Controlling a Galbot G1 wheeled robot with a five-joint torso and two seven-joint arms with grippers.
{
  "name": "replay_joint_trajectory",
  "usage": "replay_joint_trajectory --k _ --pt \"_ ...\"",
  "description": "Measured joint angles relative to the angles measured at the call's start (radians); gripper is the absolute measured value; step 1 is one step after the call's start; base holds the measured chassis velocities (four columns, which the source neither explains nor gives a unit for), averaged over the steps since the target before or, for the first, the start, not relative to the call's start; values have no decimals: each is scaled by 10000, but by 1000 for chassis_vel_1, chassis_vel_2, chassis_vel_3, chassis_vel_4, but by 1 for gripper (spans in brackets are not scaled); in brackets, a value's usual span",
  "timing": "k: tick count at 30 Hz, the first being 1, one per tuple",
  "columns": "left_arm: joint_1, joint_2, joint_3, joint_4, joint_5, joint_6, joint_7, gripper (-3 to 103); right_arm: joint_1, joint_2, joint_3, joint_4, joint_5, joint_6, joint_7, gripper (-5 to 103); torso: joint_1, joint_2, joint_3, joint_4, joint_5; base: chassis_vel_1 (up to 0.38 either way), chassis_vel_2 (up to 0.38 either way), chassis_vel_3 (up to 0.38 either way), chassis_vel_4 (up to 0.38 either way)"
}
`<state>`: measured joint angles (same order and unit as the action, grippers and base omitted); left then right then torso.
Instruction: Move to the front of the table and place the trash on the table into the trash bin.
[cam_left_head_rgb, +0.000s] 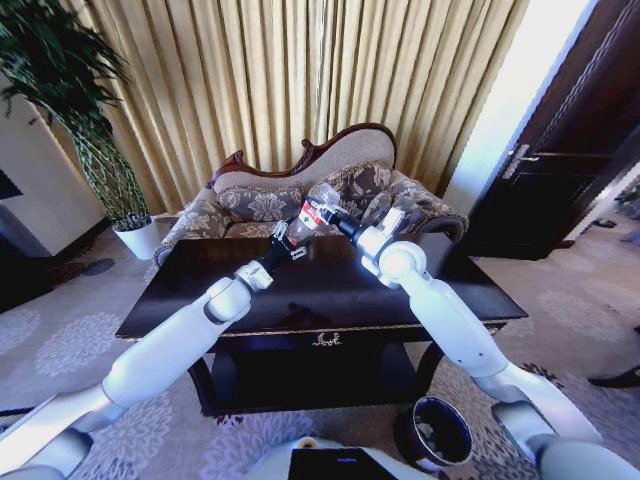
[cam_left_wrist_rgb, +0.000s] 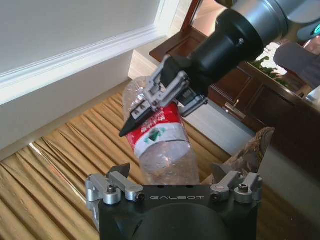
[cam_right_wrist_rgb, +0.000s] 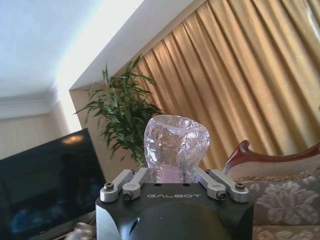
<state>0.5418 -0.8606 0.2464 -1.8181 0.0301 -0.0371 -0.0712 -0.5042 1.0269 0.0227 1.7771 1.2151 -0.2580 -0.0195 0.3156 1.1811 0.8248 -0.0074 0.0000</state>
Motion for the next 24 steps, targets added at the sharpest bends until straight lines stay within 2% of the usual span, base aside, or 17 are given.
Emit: replay_joint_trajectory --k 1,2,4,5,8,9,11,14,16,18,19,20,21,23,24 --pt "28 9 -70 -23 -61 -61 0 90 0 -3 55 -114 -244 46 -2 24 0 0 0 -2 -1 0 0 0 0" --pt "28 9 -70 -23 -61 -61 0 90 0 -3 55 -114 -244 46 -2 24 0 0 0 -2 -1 0 0 0 0" --pt "76 159 -316 -189 -689 103 -103 98 -14 -88 152 -424 -996 160 -1 24 0 -1 0 -1 0 0 0 0 0" --pt "76 159 -316 -189 -689 103 -103 98 -14 -88 152 -424 -996 160 -1 24 0 -1 0 -1 0 0 0 0 0" --pt "225 522 -1097 -512 -2112 843 -385 100 -71 -397 352 -665 -2031 229 69 24 0 -1 0 -1 1 0 0 0 0" --pt "225 522 -1097 -512 -2112 843 -385 100 -71 -397 352 -665 -2031 229 69 24 0 -1 0 -1 1 0 0 0 0" --pt "607 860 -1944 -766 -2943 1281 -718 100 -196 -723 552 -792 -2800 257 125 24 0 0 0 -1 -1 0 0 0 0" --pt "893 1071 -2449 -889 -3237 1411 -817 100 -313 -878 689 -829 -3048 285 177 24 0 0 0 -2 -1 0 0 0 0" --pt "1636 1622 -3539 -1187 -3823 1644 -1039 100 -696 -1240 1046 -826 -3263 306 391 24 0 -1 0 2 -3 0 0 0 0" --pt "2442 2178 -4684 -1609 -4742 2077 -1574 100 -1165 -1552 1452 -743 -3513 306 470 24 0 0 0 0 -1 0 0 0 0" --pt "2442 2178 -4684 -1609 -4742 2077 -1574 100 -1165 -1552 1452 -743 -3513 306 470 24 0 0 0 0 -1 0 0 0 0" --pt "2935 2404 -5584 -1895 -5269 2411 -1836 100 -1452 -1749 1708 -638 -3626 306 509 24 0 0 -1 1 -3 0 0 0 0" --pt "2935 2404 -5584 -1895 -5269 2411 -1836 100 -1452 -1749 1708 -638 -3626 306 509 24 0 0 -1 1 -3 0 0 0 0" --pt "3844 2604 -7169 -2277 -5923 2867 -2107 100 -2028 -2130 2174 -441 -3845 280 571 24 -1 0 -1 1 4 0 0 0 0" --pt "4161 2626 -7617 -2352 -6099 2975 -2135 100 -2204 -2257 2321 -381 -3894 266 580 24 -1 0 -1 -1 4 0 0 0 0"
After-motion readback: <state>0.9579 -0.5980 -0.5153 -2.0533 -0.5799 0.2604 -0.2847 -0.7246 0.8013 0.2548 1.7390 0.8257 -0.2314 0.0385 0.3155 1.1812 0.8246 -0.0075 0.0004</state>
